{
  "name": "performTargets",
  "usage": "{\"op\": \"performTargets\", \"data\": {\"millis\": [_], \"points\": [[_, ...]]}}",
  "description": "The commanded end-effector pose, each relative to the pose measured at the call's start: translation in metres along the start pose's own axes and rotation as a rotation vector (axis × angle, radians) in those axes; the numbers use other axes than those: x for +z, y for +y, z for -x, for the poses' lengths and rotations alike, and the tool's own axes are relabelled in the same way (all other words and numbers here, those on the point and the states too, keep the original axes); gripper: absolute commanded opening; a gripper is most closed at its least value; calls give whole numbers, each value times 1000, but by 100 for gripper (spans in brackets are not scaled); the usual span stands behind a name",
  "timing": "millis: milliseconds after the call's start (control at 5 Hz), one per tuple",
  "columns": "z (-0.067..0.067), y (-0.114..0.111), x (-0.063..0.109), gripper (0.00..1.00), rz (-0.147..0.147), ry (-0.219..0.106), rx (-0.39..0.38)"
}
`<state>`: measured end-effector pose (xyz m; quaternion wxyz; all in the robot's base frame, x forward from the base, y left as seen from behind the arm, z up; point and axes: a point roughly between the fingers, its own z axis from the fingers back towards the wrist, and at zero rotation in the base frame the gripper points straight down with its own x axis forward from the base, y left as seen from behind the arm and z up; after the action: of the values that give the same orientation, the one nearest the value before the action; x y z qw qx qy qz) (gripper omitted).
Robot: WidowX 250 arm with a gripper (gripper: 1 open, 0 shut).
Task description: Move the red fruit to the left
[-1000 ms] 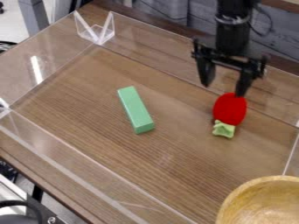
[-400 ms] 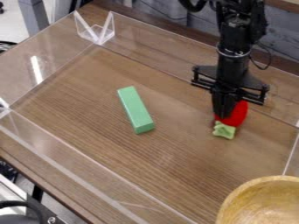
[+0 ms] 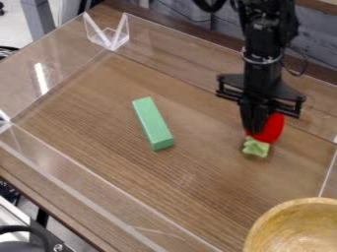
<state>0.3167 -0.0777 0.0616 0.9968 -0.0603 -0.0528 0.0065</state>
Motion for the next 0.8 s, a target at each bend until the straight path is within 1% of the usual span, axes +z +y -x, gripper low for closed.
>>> {"op": "performTargets", "data": {"millis": [0,200,400,600], "points": [[-11,3,43,0,37,-96,1],[-15,24,66,0,46,-119,34],[-12,36,76,0,47,-121,41],[-4,36,77,0,50,-112,26]]}}
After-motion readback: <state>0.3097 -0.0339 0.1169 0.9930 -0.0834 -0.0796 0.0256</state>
